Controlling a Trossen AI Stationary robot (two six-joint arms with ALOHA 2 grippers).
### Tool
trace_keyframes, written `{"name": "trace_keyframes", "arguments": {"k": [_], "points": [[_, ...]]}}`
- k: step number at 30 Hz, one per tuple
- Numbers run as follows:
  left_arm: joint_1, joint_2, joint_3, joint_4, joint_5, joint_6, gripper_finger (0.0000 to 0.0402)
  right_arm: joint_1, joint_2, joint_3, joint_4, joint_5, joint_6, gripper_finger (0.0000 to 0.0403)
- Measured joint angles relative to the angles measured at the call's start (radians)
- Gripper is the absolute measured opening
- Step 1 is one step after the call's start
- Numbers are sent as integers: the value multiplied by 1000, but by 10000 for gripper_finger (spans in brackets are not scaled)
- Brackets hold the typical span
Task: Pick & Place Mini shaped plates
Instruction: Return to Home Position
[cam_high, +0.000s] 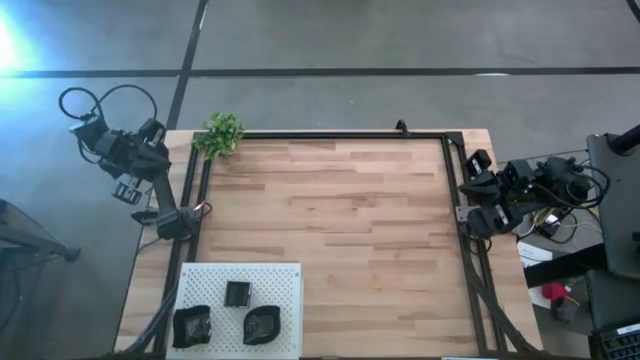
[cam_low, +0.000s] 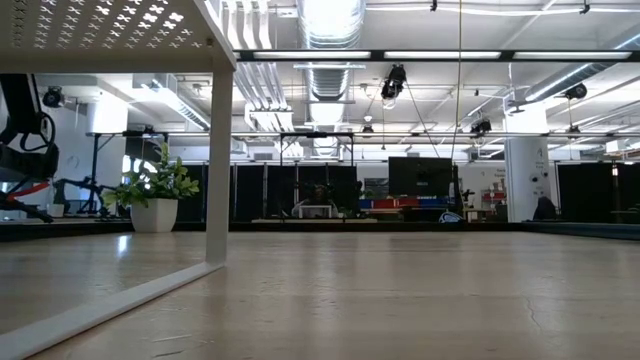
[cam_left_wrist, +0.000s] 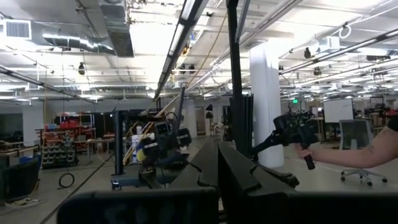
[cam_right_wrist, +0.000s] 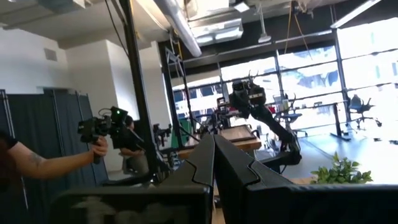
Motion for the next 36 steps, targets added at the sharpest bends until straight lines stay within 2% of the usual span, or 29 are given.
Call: {"name": "trace_keyframes", "arguments": {"k": [15,28,36], "points": [[-1,-6,-49,1,-19,-36,0,0,-183,-107,28,1,-13,8],[0,-8,-183,93,-29,-57,0,0,-180,-207,108,20,-38,8],[0,-8,-339,231,-66,-84,0,0,-180,-357,258,27,-41,8]]}}
